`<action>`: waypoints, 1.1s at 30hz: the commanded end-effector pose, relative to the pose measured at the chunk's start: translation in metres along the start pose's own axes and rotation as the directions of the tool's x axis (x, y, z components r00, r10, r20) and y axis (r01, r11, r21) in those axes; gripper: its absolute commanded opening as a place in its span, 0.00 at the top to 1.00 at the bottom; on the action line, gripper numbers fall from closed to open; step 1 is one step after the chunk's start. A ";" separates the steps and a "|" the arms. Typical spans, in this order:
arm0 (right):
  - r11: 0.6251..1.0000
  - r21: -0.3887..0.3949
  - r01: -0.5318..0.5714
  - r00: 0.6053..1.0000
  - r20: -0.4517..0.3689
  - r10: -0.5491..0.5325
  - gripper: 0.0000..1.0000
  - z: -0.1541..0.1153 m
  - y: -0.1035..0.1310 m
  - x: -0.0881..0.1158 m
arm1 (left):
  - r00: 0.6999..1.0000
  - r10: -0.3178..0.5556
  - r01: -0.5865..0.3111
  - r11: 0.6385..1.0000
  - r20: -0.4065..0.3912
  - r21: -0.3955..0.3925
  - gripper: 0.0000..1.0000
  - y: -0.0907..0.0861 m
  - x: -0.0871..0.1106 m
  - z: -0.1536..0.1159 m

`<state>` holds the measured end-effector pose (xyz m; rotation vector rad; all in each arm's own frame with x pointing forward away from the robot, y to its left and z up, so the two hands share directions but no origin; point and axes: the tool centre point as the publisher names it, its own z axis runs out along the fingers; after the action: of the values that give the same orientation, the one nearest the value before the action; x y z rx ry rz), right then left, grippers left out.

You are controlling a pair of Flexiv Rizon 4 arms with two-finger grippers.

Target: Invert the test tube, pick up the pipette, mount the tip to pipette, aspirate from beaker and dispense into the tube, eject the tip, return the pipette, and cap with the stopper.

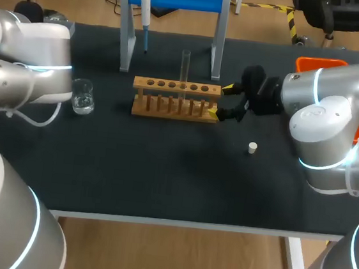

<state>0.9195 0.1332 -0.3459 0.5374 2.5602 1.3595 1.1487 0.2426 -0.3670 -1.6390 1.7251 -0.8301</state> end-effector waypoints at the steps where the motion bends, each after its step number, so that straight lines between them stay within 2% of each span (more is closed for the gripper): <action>1: 1.000 0.003 0.000 1.000 -0.003 0.000 0.00 -0.001 0.000 0.000 | 1.000 0.001 -0.001 1.000 0.001 -0.004 1.00 -0.003 0.000 0.000; 21: 1.000 0.003 0.000 1.000 -0.003 0.000 0.00 -0.001 0.000 0.000 | 0.999 0.027 -0.028 0.999 0.028 0.026 1.00 -0.018 0.000 -0.018; 33: 1.000 0.003 0.000 1.000 -0.003 0.000 0.00 -0.001 0.000 0.000 | 0.998 0.031 -0.035 0.997 0.060 0.066 1.00 -0.037 -0.001 -0.037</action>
<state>0.9195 0.1332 -0.3459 0.5373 2.5601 1.3595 1.1475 0.2437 -0.3204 -1.5705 1.6646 -0.8038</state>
